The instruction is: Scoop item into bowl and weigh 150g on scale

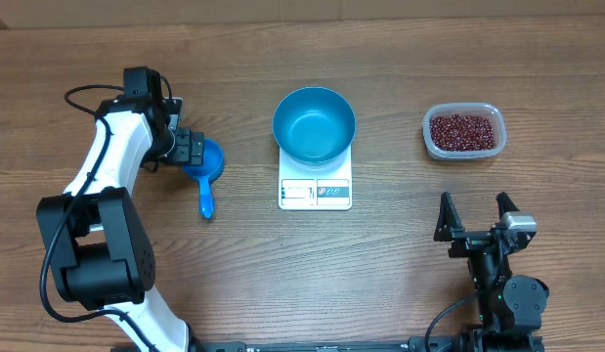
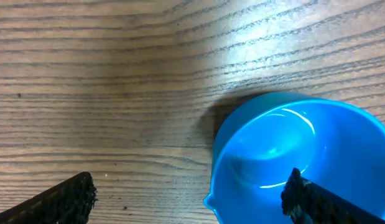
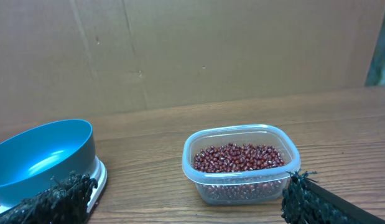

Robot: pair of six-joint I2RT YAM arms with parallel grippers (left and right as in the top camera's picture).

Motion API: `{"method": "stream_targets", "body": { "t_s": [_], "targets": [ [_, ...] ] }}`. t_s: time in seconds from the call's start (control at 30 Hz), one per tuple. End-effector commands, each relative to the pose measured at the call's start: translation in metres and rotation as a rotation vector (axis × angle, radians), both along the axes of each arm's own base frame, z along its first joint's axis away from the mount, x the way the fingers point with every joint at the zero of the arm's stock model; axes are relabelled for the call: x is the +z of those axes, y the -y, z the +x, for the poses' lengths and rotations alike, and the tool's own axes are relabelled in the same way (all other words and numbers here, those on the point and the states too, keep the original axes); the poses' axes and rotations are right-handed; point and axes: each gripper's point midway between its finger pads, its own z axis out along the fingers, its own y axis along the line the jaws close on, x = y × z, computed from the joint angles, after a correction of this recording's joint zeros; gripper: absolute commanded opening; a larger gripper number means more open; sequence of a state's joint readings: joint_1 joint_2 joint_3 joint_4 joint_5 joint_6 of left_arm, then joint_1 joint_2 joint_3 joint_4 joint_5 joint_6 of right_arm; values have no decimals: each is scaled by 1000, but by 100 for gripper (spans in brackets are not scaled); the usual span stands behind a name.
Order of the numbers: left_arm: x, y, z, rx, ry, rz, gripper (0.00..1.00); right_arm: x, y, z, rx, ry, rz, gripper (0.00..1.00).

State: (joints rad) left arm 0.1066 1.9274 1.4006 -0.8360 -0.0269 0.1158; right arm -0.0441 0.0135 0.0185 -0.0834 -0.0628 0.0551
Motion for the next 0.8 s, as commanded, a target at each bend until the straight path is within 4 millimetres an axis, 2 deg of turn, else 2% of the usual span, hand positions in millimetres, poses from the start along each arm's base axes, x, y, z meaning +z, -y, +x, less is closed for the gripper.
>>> {"method": "stream_targets", "body": {
  "t_s": [0.0,0.5,0.7,0.77],
  "targets": [
    [3,1,7,-15,16,-14,100,-2,0,0,-4,3,-3,100],
    [-30,1,6,-14,-45,-19,100,-2,0,0,-4,3,-3,100],
    [-32,1,7,-14,-45,-19,100,-2,0,0,-4,3,-4,100],
    [-32,0,8,-14,-40,-18,91,-2,0,0,-4,3,-3,100]
  ]
}}
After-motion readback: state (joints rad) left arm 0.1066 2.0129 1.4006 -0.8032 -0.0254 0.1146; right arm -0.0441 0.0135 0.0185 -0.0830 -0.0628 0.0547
